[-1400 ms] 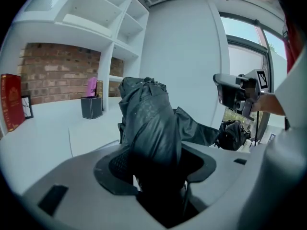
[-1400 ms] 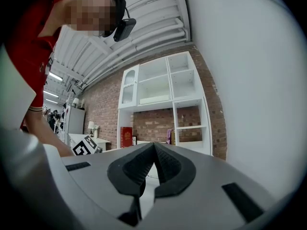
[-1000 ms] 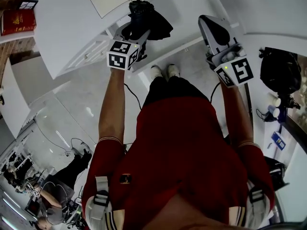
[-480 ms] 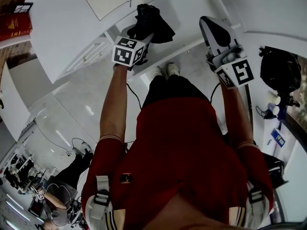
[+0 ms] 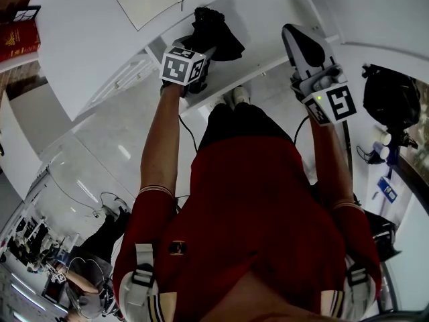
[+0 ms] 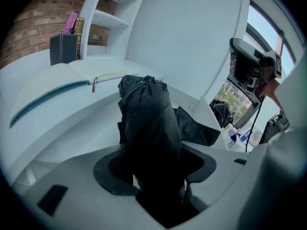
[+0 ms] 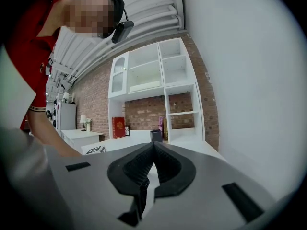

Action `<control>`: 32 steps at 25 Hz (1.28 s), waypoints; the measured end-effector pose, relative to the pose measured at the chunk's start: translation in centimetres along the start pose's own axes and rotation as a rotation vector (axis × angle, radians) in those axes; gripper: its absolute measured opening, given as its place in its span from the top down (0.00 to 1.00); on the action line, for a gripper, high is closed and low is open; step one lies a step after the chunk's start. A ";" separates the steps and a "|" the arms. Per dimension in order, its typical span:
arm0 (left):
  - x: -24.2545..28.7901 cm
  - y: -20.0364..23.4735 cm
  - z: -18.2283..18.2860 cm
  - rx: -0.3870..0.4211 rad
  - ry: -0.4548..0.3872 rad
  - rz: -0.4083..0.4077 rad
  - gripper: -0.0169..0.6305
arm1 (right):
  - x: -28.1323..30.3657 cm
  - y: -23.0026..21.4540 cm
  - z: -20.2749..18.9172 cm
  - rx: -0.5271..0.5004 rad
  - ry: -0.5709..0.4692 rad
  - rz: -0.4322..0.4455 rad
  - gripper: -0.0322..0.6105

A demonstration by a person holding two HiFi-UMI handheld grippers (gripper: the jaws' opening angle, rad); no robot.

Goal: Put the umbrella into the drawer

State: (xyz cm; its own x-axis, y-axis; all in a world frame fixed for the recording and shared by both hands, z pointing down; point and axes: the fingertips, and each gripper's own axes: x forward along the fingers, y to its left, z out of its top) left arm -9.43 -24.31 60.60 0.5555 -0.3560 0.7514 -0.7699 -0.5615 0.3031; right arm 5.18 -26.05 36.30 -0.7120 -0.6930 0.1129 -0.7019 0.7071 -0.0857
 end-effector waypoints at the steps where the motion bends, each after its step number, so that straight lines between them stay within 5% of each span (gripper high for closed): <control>1: 0.3 0.1 -0.3 -0.012 0.013 -0.003 0.59 | 0.1 -0.1 -0.1 0.000 0.003 -0.002 0.95; 11: 2.2 1.9 -2.6 -0.172 0.095 0.030 0.59 | 0.6 -1.2 -0.8 0.008 0.023 -0.007 0.95; 25: 0.5 7.2 -5.2 -0.484 0.117 0.280 0.59 | 1.5 -1.2 -1.3 0.013 0.032 0.026 0.95; 32: 0.6 8.0 -5.8 -0.548 0.147 0.378 0.58 | 1.5 -1.6 -1.4 0.011 0.034 0.028 0.95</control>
State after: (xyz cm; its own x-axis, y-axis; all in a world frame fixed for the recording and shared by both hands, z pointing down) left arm -17.06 -24.65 66.84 0.1986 -0.3263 0.9242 -0.9721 0.0547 0.2282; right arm 5.27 -28.00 38.02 -0.7307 -0.6673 0.1438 -0.6817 0.7247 -0.1005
